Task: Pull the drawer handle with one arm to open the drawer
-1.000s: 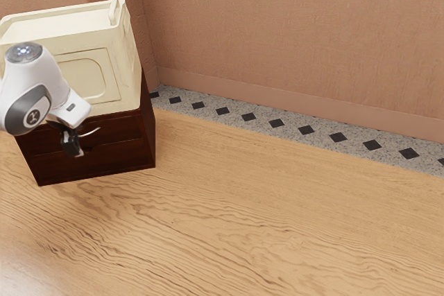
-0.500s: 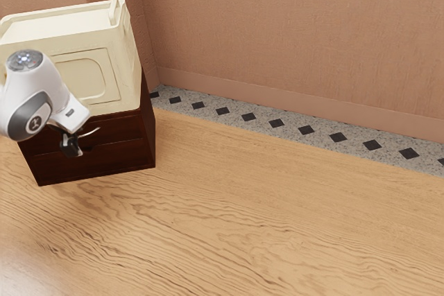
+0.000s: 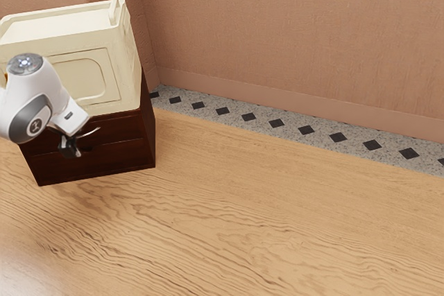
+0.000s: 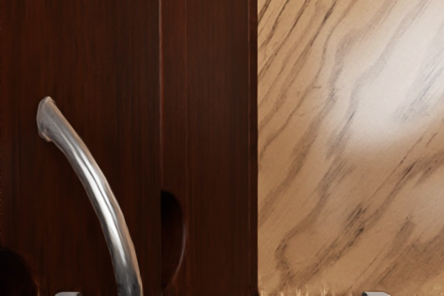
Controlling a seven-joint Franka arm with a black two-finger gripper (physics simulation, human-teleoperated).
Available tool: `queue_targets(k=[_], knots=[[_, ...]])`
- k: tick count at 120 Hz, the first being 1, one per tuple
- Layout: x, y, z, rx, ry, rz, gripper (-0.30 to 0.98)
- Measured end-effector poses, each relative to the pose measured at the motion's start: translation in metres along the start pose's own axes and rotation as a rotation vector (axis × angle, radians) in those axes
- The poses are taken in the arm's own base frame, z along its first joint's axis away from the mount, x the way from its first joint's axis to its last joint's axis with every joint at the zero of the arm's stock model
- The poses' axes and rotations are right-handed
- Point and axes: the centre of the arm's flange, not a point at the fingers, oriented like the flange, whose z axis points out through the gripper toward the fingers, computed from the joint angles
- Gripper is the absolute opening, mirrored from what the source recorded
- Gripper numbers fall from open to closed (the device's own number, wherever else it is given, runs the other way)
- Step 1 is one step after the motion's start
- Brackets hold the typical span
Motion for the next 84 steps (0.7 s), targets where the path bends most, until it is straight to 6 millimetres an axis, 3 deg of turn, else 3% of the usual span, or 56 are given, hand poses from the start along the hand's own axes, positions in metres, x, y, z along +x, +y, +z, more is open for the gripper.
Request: queue_targets(k=[19,46,84], knots=[[-0.008,-0.001,0.006,-0.003,-0.011,-0.009,0.51],[0.003,0.006,0.007,-0.008,0.0,0.016,0.48],[0.0,0.017,0.002,-0.021,0.015,0.016,0.46]])
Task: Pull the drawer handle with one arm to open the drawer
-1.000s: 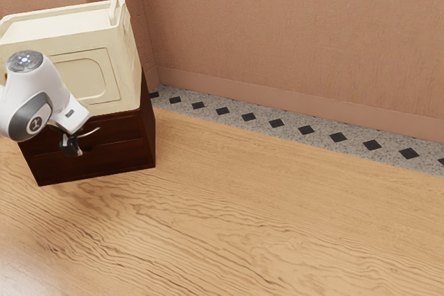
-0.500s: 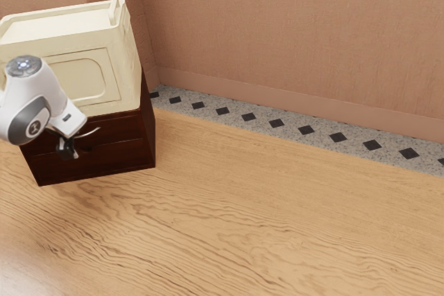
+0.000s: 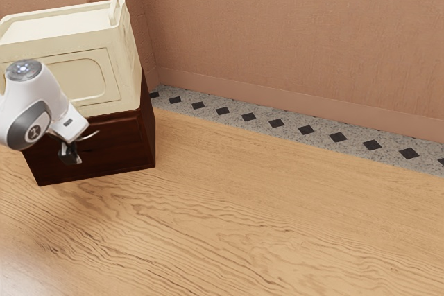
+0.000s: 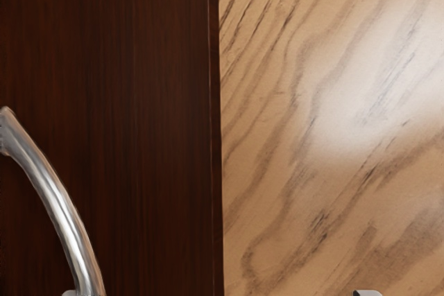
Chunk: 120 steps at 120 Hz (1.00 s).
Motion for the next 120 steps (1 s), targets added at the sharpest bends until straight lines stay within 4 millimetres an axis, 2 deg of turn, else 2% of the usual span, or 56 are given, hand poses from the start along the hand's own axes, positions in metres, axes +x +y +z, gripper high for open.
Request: queue_targets(k=[120], knots=[[-0.016,0.06,-0.028,-0.06,0.075,0.003,0.42]])
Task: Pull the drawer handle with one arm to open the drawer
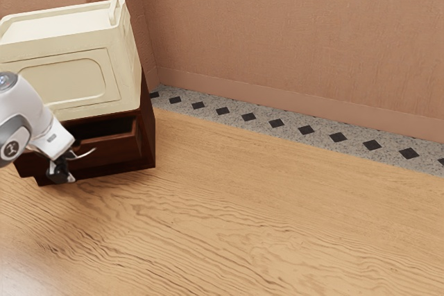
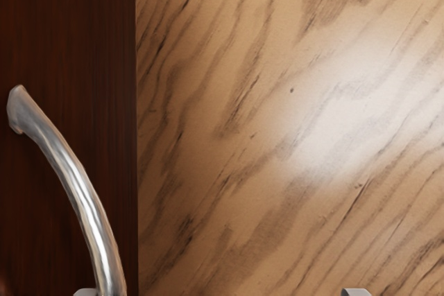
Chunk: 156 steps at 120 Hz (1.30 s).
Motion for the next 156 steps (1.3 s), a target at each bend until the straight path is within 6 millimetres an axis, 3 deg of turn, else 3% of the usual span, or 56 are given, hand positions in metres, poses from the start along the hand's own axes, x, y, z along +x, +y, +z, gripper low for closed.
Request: queue_targets(k=[93,156], knots=[[0.002,0.037,-0.019,-0.028,0.037,0.036,0.26],[-0.001,0.061,-0.031,-0.049,0.048,0.049,0.23]])
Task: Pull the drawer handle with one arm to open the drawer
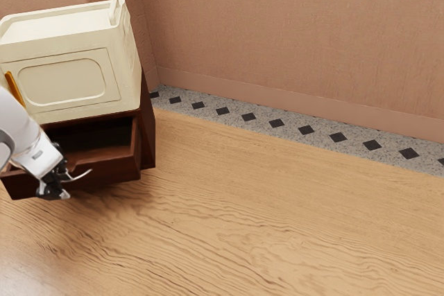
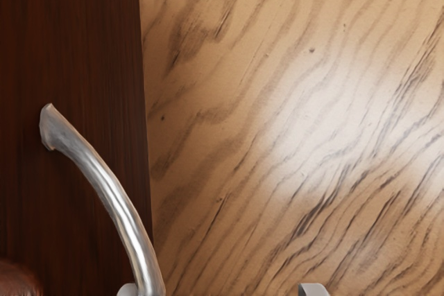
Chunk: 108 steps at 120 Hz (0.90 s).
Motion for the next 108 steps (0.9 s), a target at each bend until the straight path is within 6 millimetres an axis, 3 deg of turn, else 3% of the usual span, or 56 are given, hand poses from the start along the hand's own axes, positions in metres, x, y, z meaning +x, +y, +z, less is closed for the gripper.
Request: queue_targets(k=[65,85,93,108], knots=[[-0.003,0.004,-0.006,-0.01,-0.001,-0.004,0.28],[0.0,0.002,-0.03,0.043,0.009,0.01,0.3],[0.004,-0.011,-0.047,0.063,0.008,0.015,0.37],[0.009,-0.06,-0.071,0.037,-0.022,-0.02,0.51]])
